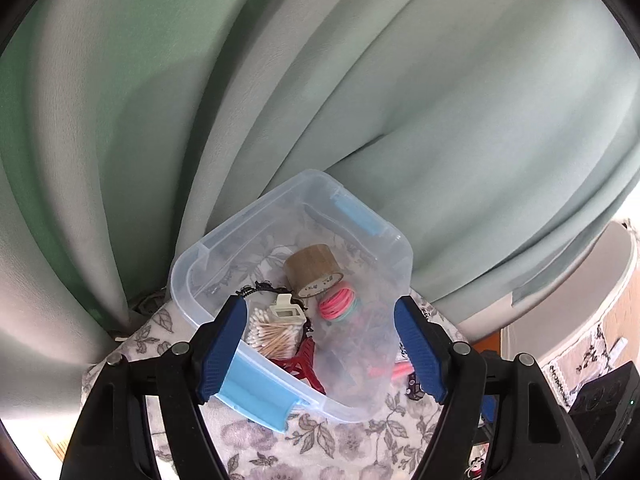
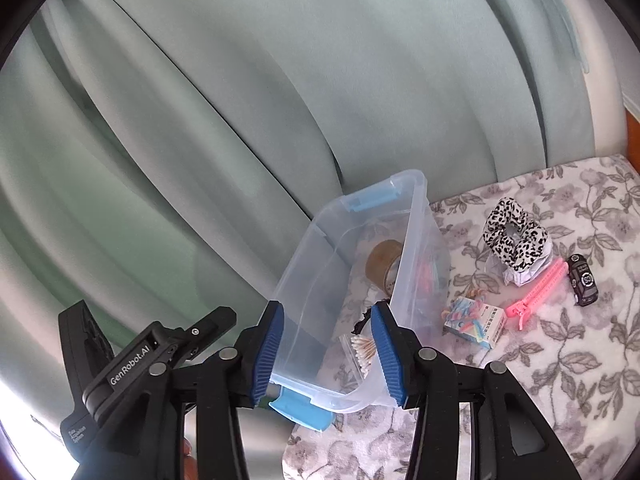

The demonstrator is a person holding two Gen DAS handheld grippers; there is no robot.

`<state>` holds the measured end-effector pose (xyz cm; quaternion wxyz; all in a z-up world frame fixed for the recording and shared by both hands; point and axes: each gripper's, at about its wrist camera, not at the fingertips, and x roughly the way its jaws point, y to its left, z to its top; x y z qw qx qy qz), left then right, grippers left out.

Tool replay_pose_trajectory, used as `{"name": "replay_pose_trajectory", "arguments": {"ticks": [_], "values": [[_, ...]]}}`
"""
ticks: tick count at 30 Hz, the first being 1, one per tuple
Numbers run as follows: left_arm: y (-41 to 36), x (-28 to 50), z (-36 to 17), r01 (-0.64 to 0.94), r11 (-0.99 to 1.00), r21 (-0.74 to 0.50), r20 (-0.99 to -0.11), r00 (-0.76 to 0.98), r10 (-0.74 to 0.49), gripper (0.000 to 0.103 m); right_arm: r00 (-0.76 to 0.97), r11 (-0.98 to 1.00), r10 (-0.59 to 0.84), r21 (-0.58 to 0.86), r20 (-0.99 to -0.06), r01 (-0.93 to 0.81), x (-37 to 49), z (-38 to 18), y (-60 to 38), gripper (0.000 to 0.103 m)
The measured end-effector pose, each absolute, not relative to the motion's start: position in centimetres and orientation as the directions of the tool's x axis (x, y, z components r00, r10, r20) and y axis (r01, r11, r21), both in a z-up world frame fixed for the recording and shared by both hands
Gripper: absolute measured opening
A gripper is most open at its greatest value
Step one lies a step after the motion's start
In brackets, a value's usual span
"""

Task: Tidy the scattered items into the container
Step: 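Withdraw both open tools from the container back over the bed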

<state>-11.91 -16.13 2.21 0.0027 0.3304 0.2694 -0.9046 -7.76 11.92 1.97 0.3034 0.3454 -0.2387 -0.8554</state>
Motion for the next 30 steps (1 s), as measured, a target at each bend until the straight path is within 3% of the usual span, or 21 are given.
{"name": "replay_pose_trajectory", "arguments": {"ticks": [15,23,30], "values": [[-6.3,-8.2,5.8,-0.036,-0.948,-0.316,-0.591,-0.774,0.227,0.082,-0.735,-0.672,-0.611,0.683,-0.295,0.284,-3.8,5.2,22.7,0.062],[-1.8,-8.4,4.6,-0.093,-0.957,-0.276,-0.642,-0.723,0.255,0.082,-0.802,-0.771,-0.489,0.601,-0.342,0.213,-2.2,5.4,27.1,0.062],[0.0,-8.7,2.8,-0.077,-0.971,-0.228,-0.680,-0.701,0.215,0.082,-0.812,-0.779,-0.438,0.614,-0.386,0.128,-2.6,3.4,30.4,0.062]]}}
